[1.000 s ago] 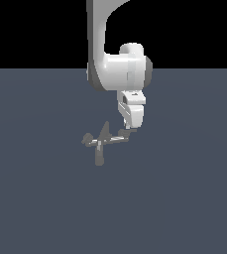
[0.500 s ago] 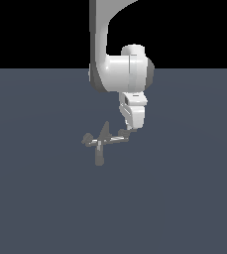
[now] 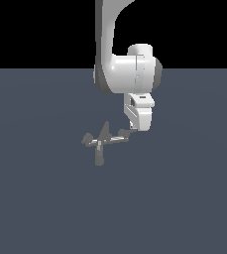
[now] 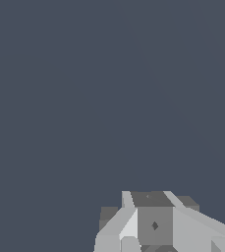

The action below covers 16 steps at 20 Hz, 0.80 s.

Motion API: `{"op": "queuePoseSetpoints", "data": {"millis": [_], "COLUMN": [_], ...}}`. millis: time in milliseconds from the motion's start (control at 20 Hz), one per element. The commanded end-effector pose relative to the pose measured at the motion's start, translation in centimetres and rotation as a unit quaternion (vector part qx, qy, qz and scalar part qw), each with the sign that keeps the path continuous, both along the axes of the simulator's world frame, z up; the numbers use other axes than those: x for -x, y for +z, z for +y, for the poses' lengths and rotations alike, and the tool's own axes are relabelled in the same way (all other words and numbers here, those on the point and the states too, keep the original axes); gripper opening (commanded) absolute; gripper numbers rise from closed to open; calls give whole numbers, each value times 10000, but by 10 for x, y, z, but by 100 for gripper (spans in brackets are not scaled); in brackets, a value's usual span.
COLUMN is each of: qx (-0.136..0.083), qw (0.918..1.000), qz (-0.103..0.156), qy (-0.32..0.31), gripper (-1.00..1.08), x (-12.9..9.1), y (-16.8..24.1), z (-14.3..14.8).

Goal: Turn on the faucet by rotating a designated handle.

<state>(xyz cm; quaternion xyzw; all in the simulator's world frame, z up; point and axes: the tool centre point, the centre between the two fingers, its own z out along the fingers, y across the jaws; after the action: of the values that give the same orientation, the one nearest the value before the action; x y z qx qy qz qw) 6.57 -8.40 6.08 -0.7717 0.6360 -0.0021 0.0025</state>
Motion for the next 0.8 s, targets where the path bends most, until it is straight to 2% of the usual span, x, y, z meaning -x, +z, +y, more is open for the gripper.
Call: {"op": "queuePoseSetpoints", "data": {"millis": [0,450,500,550,750], "qx": [-1,4,4,11,10], "qw": [10000,10000,10000,10000,10000], "qz": [20,29,29,-61,-32], "qy": [-5,-20,-20,-20,-21], "gripper": [-100,-100,-100,-100,-100], "x": [8,36,36,25,38], "y": [0,0,0,0,0], "z": [-1,-8,-8,-8,-1]}}
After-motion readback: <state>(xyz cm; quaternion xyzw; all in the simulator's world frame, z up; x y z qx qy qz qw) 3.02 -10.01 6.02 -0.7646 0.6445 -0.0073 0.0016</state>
